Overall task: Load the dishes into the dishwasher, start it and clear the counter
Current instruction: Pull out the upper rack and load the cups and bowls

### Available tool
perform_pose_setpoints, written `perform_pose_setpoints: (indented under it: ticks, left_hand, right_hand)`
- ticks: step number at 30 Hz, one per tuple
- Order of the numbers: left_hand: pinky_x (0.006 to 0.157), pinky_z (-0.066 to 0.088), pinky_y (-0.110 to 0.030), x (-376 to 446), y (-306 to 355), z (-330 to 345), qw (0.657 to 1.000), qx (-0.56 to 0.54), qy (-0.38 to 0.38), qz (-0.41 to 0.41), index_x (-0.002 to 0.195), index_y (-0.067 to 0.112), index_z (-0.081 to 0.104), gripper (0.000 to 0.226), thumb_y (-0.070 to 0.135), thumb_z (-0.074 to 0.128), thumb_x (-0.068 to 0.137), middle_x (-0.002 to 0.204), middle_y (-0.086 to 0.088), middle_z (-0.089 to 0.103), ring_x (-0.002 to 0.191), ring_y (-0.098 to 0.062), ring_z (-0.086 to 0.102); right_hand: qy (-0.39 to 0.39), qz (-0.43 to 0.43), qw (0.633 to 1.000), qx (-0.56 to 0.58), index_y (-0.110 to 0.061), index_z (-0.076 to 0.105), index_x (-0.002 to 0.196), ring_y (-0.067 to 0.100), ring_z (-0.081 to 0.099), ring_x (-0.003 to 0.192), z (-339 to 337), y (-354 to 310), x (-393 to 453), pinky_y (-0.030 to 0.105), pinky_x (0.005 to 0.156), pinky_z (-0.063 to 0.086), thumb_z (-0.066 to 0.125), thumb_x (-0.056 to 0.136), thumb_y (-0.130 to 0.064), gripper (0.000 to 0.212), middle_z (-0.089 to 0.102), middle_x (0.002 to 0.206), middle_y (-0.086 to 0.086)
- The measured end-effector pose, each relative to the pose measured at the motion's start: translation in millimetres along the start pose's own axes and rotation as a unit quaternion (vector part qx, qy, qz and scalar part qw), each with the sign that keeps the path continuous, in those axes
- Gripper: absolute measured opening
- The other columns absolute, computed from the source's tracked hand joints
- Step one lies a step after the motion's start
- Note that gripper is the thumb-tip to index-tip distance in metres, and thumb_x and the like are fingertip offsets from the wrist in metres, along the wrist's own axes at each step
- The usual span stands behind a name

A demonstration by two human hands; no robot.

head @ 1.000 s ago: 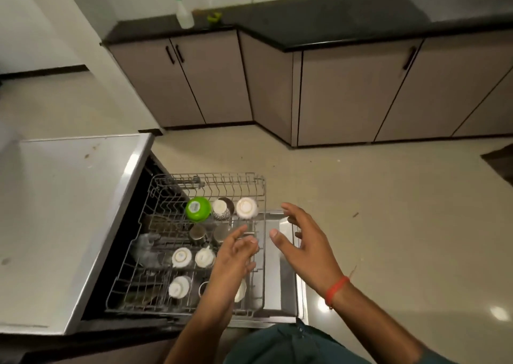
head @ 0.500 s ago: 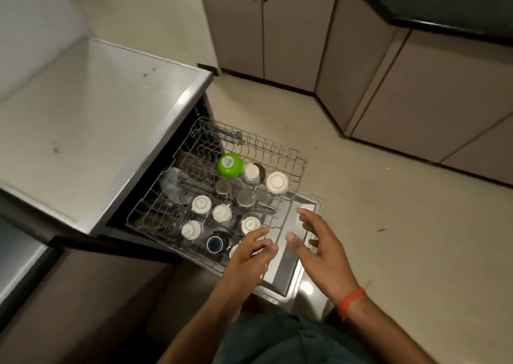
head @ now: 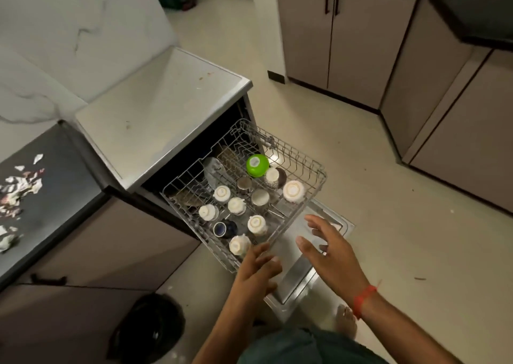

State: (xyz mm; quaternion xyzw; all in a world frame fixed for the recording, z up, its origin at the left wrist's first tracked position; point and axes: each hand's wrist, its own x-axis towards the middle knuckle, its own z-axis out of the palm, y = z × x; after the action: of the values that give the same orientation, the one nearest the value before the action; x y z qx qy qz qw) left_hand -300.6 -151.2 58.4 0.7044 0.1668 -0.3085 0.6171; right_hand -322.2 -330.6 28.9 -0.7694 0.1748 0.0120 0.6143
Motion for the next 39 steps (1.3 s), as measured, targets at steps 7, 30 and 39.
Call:
perform_pose_setpoints:
  ticks: [7, 30, 39]
  left_hand:
    - [0.086, 0.055, -0.029, -28.0, 11.6, 24.4, 0.999, 0.003, 0.034, 0.041, 0.134, 0.036, 0.056, 0.038, 0.033, 0.066, 0.098, 0.126, 0.006, 0.066, 0.11, -0.011, 0.069]
    - [0.085, 0.052, -0.026, 39.8, 21.0, 5.8, 0.997, -0.067, 0.035, -0.012, 0.132, 0.036, 0.057, 0.031, 0.031, 0.061, 0.102, 0.126, 0.005, 0.066, 0.11, -0.009, 0.068]
    - [0.09, 0.053, -0.033, 63.1, 30.3, 40.0, 0.982, -0.107, 0.141, -0.062, 0.128, 0.036, 0.063, 0.03, 0.026, 0.063, 0.101, 0.122, 0.003, 0.071, 0.108, -0.012, 0.07]
  right_hand:
    - [-0.035, -0.01, 0.999, -0.001, -0.038, 0.047, 0.138, 0.008, 0.049, 0.13, -22.2, 5.8, -5.7, 0.025, 0.1, 0.043, 0.065, 0.094, -0.037, 0.048, 0.052, 0.142, -0.01]
    - [-0.096, 0.014, 0.995, -0.036, -0.053, 0.052, 0.126, -0.006, 0.049, 0.125, -16.6, -29.6, 70.1, 0.029, 0.102, 0.046, 0.068, 0.093, -0.036, 0.04, 0.055, 0.132, -0.024]
    - [-0.224, 0.04, 0.972, -0.062, -0.053, 0.046, 0.126, 0.003, 0.049, 0.126, -56.2, -17.0, 145.3, 0.026, 0.102, 0.043, 0.065, 0.095, -0.038, 0.04, 0.052, 0.133, -0.017]
